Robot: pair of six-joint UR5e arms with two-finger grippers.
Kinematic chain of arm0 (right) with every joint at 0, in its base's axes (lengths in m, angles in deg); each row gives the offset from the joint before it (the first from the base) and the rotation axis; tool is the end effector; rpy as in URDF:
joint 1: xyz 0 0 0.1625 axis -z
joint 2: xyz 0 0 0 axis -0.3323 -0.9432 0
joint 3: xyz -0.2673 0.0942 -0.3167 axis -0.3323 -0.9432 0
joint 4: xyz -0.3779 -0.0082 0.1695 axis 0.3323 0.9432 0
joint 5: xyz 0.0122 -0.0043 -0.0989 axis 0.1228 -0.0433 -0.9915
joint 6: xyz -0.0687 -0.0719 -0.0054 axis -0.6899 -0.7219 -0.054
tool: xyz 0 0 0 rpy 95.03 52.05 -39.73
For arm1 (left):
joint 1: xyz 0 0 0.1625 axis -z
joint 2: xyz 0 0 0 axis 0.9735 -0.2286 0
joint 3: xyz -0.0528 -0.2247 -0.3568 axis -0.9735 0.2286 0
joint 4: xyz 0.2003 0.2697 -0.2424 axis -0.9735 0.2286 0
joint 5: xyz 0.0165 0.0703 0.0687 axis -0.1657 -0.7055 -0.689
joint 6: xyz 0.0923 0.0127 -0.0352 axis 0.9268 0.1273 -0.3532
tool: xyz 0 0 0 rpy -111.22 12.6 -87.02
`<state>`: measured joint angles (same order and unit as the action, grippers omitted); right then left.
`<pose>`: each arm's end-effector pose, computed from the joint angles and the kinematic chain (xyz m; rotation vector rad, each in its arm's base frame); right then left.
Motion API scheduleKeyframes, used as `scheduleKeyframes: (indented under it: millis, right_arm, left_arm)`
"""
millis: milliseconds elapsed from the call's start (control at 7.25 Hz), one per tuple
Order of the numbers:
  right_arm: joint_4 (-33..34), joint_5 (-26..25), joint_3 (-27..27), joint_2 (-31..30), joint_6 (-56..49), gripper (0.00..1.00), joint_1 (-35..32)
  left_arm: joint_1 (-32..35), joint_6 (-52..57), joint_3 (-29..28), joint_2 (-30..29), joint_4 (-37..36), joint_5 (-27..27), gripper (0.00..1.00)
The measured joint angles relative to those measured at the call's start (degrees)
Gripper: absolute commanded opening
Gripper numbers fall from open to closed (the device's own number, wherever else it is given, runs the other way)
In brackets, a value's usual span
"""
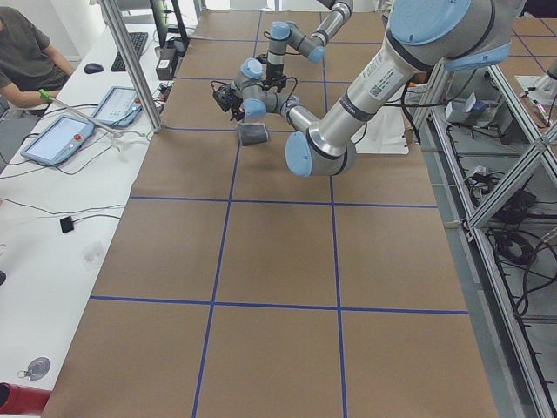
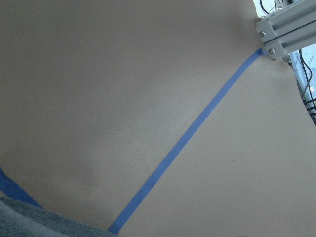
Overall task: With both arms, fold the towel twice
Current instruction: 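Raise the left gripper away while the right gripper grasps the towel's edge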
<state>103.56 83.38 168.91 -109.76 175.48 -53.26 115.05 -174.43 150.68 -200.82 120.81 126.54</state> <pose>-0.4949 -0.4557 0.2968 -0.2368 -0.9644 0.8248 0.5626 -0.5973 0.1627 -0.0096 1.2568 -0.9374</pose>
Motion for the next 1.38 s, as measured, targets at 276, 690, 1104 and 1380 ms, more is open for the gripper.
scheduleKeyframes:
  millis: [276,690,1104,1380]
  right_arm:
    - [-0.13,-3.15,-4.04,4.55,0.05,1.0,1.31]
    - [-3.5,-8.98,-7.73,8.02,2.49,0.99,4.56]
    - [-9.35,-11.6,-13.64,11.16,7.44,0.82,5.84]
    - [-9.66,-11.77,-14.38,11.58,7.78,0.77,6.03]
  left_arm:
    - [1.83,0.19,2.35,1.9,-0.05,5.55,1.0]
    - [3.4,1.25,10.56,10.05,-0.1,9.73,1.0]
    - [3.64,1.39,13.29,12.75,-0.22,10.36,1.0]
    - [3.65,1.4,13.39,12.89,-0.24,10.33,1.0]
